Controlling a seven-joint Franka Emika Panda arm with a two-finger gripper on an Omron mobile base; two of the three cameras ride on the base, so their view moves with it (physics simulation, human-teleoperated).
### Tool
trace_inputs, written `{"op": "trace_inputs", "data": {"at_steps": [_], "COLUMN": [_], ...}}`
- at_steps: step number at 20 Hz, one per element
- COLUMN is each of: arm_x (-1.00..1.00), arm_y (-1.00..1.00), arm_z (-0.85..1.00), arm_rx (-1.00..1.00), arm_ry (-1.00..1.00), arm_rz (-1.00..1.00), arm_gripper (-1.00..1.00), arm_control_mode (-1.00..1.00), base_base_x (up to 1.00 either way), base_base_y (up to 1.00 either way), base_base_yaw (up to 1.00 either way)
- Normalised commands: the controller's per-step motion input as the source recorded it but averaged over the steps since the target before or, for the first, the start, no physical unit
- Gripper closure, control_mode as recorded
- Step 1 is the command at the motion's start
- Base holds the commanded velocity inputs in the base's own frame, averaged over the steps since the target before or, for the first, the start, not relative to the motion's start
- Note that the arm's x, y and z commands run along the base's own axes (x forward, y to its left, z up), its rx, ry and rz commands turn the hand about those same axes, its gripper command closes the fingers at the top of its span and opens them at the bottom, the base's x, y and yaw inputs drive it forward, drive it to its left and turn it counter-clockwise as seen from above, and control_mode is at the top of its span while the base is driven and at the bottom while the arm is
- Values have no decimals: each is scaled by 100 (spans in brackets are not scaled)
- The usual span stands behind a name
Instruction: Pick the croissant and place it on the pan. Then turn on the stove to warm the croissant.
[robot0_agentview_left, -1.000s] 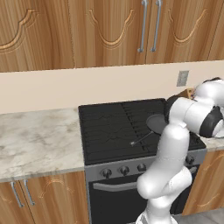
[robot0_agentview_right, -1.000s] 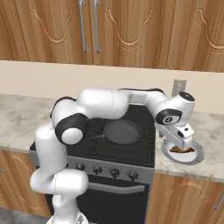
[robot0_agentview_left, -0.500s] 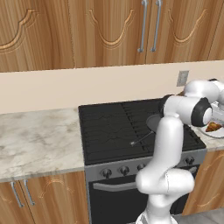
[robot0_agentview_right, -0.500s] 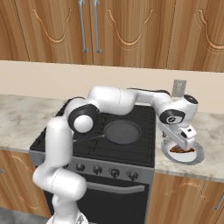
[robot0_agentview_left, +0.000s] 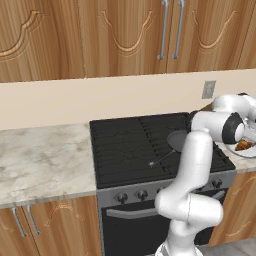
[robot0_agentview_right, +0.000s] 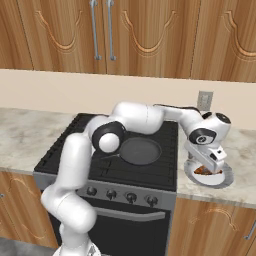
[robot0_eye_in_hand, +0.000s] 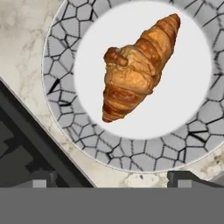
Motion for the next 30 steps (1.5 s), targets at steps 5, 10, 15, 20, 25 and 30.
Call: {"op": "trace_inputs", "data": {"at_steps": [5,10,15,20,25,30], "arm_x": [23,27,26,26,12,1], "arm_y": [-5,-22,-43,-27,-3,0], "arm_z": [-32,-20,-14,-15,-41,-38], "arm_rx": [0,0,0,0,0,0], "arm_ry": [0,0,0,0,0,0], "arm_rz": [0,0,0,0,0,0], "arm_gripper": [-100,-100,-100,-100,100,100], "arm_control_mode": [-100,-100,-100,-100,-100,-100], "base_base_x": [0,0,0,0,0,0], "base_base_y": [0,0,0,0,0,0], "base_base_yaw": [0,0,0,0,0,0]}}
